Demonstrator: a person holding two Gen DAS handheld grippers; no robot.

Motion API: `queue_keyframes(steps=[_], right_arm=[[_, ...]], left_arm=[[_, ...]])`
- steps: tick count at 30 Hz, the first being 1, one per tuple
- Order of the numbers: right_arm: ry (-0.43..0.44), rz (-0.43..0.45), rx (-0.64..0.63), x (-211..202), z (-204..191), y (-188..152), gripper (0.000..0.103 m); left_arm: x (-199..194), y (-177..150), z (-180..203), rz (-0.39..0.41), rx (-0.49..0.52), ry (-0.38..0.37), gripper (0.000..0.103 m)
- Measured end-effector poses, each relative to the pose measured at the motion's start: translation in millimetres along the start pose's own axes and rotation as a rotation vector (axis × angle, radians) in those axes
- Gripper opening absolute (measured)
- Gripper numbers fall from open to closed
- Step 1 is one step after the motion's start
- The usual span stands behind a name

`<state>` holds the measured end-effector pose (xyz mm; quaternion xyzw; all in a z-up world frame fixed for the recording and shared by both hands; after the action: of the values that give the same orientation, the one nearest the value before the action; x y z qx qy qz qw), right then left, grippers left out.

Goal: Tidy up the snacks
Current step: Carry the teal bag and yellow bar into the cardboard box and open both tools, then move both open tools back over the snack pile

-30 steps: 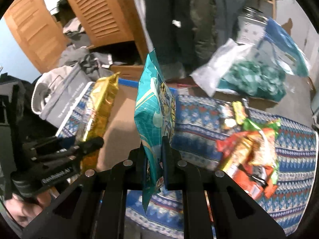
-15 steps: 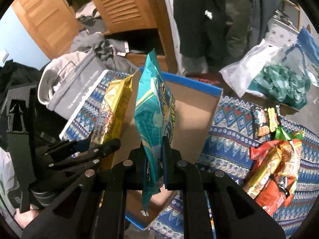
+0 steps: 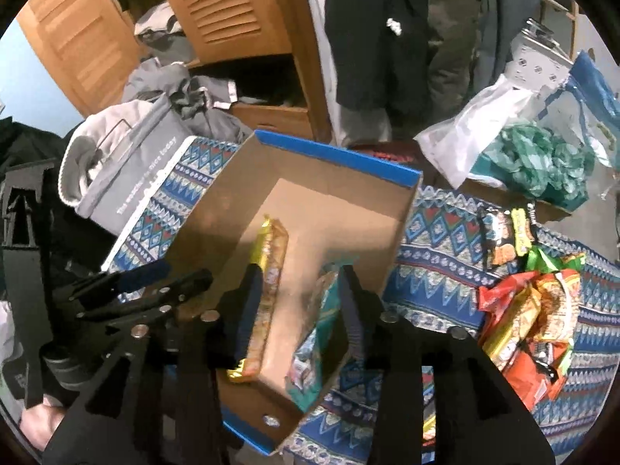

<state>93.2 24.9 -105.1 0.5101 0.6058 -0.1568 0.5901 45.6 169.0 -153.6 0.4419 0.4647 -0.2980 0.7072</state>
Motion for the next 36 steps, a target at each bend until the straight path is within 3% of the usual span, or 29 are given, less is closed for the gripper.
queue_keyframes(steps=[2, 5, 16, 36], right_arm=[[-0.011, 0.011, 0.015, -4, 5, 0, 0.06], [-0.03, 0.019, 0.025, -10, 12, -3, 0.062], [-0.081, 0.034, 0.073, -32, 46, -22, 0.064], [-0.222, 0.054, 0.229, -74, 142, -77, 0.065]], left_arm=[[-2, 0, 2, 0.005, -0.003, -0.004, 0.065], [-4, 0, 9, 0.007, 0.005, -0.015, 0.066], [-10, -7, 58, 0.008, 0.081, -0.096, 0.071], [-3, -36, 136, -0.014, 0.252, -0.091, 0.076]])
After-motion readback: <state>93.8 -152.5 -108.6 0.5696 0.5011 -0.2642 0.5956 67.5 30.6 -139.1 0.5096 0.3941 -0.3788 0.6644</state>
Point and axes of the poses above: each gripper's, at about its wrist camera, not at the fingertips, and x roughly the way its jaws point, z to its right, y to its top, the point moved 7 cm from there along x, roughly the way its jaws point, and after that the axes turned 4 degrees about -z, right-handed, at the moved point
